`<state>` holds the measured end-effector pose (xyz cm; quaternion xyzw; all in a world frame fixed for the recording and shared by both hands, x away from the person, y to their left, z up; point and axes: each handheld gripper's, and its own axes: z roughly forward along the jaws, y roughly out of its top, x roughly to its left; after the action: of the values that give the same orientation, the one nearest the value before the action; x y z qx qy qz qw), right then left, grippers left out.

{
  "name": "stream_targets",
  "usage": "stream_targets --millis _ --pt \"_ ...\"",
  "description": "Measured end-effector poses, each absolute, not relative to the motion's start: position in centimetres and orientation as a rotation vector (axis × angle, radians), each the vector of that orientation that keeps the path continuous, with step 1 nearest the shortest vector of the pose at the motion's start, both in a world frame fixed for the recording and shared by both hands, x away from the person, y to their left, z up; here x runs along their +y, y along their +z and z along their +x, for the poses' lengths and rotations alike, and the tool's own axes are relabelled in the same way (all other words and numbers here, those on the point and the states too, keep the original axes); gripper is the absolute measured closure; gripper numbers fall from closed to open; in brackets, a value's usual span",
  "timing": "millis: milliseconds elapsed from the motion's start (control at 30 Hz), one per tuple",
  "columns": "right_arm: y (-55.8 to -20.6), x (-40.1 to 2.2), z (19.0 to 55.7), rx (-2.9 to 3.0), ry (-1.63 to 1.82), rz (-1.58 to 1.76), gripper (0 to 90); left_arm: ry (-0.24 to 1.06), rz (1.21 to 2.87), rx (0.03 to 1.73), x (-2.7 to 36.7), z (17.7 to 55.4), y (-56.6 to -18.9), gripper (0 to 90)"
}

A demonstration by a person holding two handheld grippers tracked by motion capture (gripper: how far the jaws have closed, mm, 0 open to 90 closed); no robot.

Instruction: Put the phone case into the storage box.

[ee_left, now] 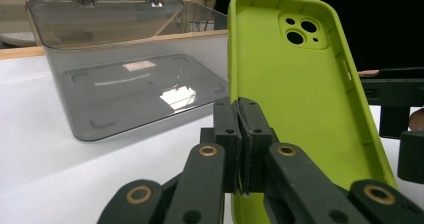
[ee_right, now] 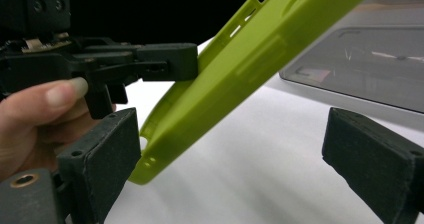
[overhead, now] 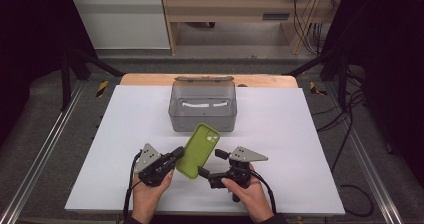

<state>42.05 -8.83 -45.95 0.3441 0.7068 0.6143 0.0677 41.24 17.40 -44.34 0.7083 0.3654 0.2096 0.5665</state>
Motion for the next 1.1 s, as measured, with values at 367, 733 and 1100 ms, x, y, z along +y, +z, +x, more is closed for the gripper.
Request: stream_targets --millis 367,733,1100 --pt "-45.61 -9.10 42.06 2.077 1.913 1.099 23.0 0.504 1.673 0.851 16.85 41.02 -44.50 88.4" --pt "-45.66 -8.95 41.97 2.081 1.956 1.091 43.2 0.513 1.669 0.857 16.92 41.01 -44.55 88.4" --pt "-45.88 -9.29 42.33 2.048 2.013 1.172 51.6 0.520 1.672 0.858 16.91 41.02 -44.60 88.4"
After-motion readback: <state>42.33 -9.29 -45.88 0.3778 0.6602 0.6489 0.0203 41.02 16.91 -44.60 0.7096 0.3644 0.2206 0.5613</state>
